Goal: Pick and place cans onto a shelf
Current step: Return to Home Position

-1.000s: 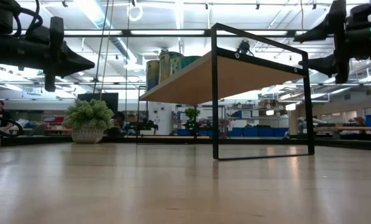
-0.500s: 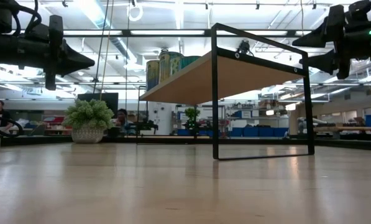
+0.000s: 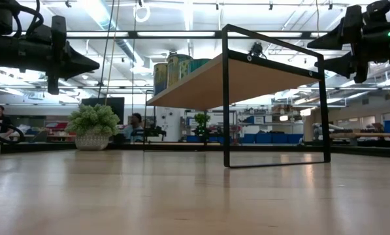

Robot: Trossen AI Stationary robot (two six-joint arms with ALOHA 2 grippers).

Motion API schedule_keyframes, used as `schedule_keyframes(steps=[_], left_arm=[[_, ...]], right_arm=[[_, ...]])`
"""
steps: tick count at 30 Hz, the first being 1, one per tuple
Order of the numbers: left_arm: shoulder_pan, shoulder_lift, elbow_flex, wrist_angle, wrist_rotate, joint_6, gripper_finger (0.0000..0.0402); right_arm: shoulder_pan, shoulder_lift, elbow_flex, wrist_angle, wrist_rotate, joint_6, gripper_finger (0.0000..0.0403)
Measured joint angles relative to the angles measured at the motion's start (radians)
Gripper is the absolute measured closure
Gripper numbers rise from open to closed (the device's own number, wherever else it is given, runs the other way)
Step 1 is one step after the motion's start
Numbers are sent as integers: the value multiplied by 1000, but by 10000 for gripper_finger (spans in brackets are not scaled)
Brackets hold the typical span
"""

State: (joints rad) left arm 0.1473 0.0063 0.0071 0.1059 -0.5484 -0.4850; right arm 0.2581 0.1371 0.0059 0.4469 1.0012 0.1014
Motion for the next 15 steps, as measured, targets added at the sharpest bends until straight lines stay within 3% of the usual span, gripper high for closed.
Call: schedule_keyframes(steps=[15], left_arm=[[0, 0, 0, 1, 0, 0, 381]], right_arm=[[0, 0, 0, 0, 0, 0, 69]])
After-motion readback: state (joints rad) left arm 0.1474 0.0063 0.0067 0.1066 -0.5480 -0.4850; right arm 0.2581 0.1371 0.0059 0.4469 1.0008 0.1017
